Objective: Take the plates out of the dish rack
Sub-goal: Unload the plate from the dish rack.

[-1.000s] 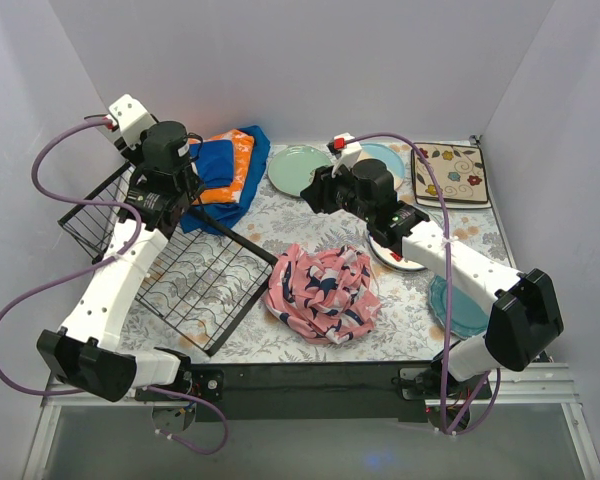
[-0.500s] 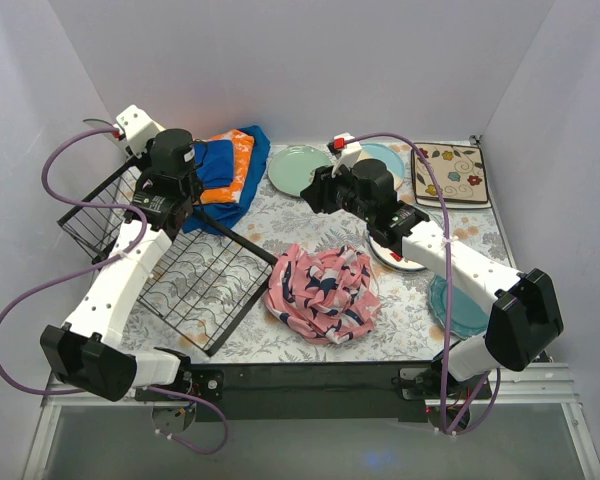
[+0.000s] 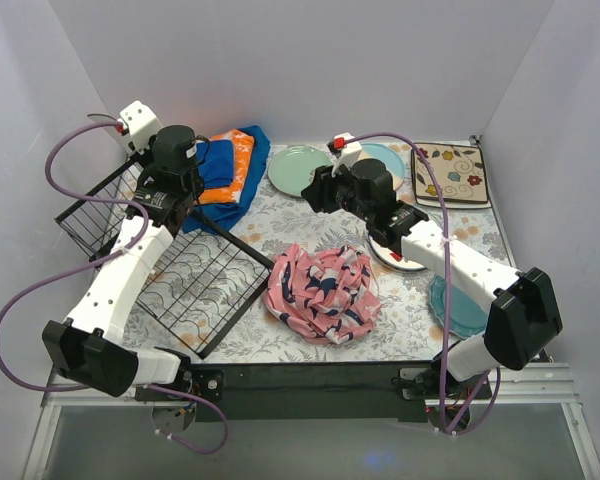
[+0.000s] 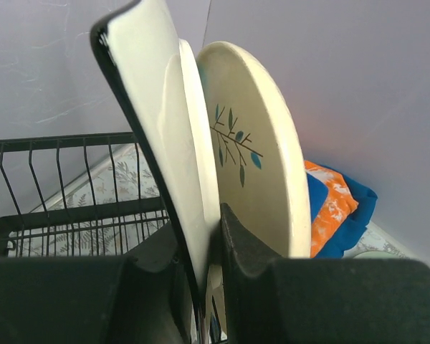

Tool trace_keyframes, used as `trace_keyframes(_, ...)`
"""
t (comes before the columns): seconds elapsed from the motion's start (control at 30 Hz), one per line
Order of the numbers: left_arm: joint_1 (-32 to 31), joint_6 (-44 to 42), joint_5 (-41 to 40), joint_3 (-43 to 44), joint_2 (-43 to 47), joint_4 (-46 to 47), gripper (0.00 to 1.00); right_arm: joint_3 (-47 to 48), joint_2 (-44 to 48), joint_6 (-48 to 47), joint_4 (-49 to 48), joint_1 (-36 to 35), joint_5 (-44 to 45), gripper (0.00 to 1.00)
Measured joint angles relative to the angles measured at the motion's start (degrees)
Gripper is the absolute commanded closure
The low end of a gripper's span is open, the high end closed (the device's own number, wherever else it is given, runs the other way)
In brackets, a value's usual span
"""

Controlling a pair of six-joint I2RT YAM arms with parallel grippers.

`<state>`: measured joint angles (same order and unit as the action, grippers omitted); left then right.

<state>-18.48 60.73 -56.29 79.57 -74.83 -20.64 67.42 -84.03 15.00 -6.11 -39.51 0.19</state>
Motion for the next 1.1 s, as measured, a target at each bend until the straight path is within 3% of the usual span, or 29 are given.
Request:
trace_keyframes(0.17,-0.28,-3.65,-0.07,3.19,-2.75,-1.64,1.00,1.49,-2.67,0.72,-0.02,-0.11,-3.23,0.48)
trace_keyframes(0.83,-2.78,-14.49,-1.53,6.56,-3.72,0.72,1.00,10.23,-26.47,-0.48,0.13,-3.45,-14.56,0.47)
trace_keyframes(1.1,-4.92,-17.53,-3.74,6.64,-3.72,3.23,1.00,14.03,-30.95,-0.70,0.28,-5.27,-16.28,0.48)
